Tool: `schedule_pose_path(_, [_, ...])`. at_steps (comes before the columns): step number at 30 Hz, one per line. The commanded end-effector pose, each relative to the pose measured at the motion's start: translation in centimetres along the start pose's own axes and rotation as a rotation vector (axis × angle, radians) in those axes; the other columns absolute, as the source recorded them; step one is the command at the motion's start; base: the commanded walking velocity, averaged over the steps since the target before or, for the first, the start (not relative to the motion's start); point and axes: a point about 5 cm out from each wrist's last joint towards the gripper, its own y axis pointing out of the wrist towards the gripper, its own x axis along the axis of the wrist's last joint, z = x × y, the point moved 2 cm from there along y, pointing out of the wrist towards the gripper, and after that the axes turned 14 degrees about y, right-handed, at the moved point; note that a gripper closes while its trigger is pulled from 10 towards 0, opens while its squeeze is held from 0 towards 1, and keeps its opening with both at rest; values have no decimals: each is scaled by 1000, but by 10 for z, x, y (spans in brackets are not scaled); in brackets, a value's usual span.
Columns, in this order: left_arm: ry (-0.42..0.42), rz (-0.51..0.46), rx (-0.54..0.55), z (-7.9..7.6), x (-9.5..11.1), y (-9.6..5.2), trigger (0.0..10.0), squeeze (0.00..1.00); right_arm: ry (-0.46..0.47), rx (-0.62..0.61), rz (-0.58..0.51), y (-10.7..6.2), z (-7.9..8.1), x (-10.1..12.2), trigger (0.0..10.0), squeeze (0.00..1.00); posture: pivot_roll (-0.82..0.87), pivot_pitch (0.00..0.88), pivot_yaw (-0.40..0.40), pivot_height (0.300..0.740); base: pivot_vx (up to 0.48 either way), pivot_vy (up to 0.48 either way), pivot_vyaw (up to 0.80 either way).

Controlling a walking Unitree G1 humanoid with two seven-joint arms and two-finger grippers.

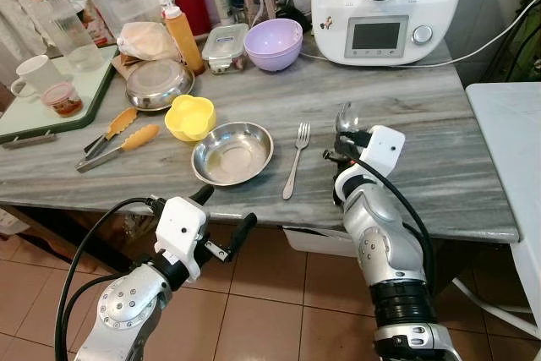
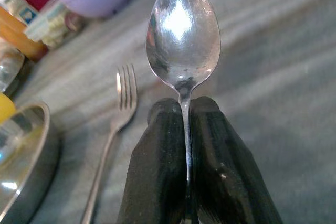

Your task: Setting the table

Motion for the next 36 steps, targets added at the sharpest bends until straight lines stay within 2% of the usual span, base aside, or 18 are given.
schedule_pose_path(1, [15,17,-14,2,-2,-4,10000,0,68,33,24,3,24,-5,10000,0,-102,134,182,740,0,0,0])
schedule_pose_path(13, [17,27,-24,3,-3,-5,10000,0,66,51,73,11,40,-13,10000,0,-97,123,179,740,0,0,0])
schedule_pose_path(16, [15,29,-27,2,-4,-4,10000,0,53,38,92,11,42,-20,10000,0,-96,124,180,740,0,0,0])
schedule_pose_path(20, [11,33,-30,1,-5,-5,10000,0,81,20,125,10,42,-28,10000,0,-95,125,182,740,0,0,0])
schedule_pose_path(27, [4,38,-35,-1,-6,-5,10000,0,28,-2,143,17,39,-27,10000,0,-96,126,184,740,0,0,0])
schedule_pose_path(36, [-2,43,-44,-1,-6,-4,10000,0,-76,-131,148,25,31,-27,10000,0,-97,126,185,740,0,0,0])
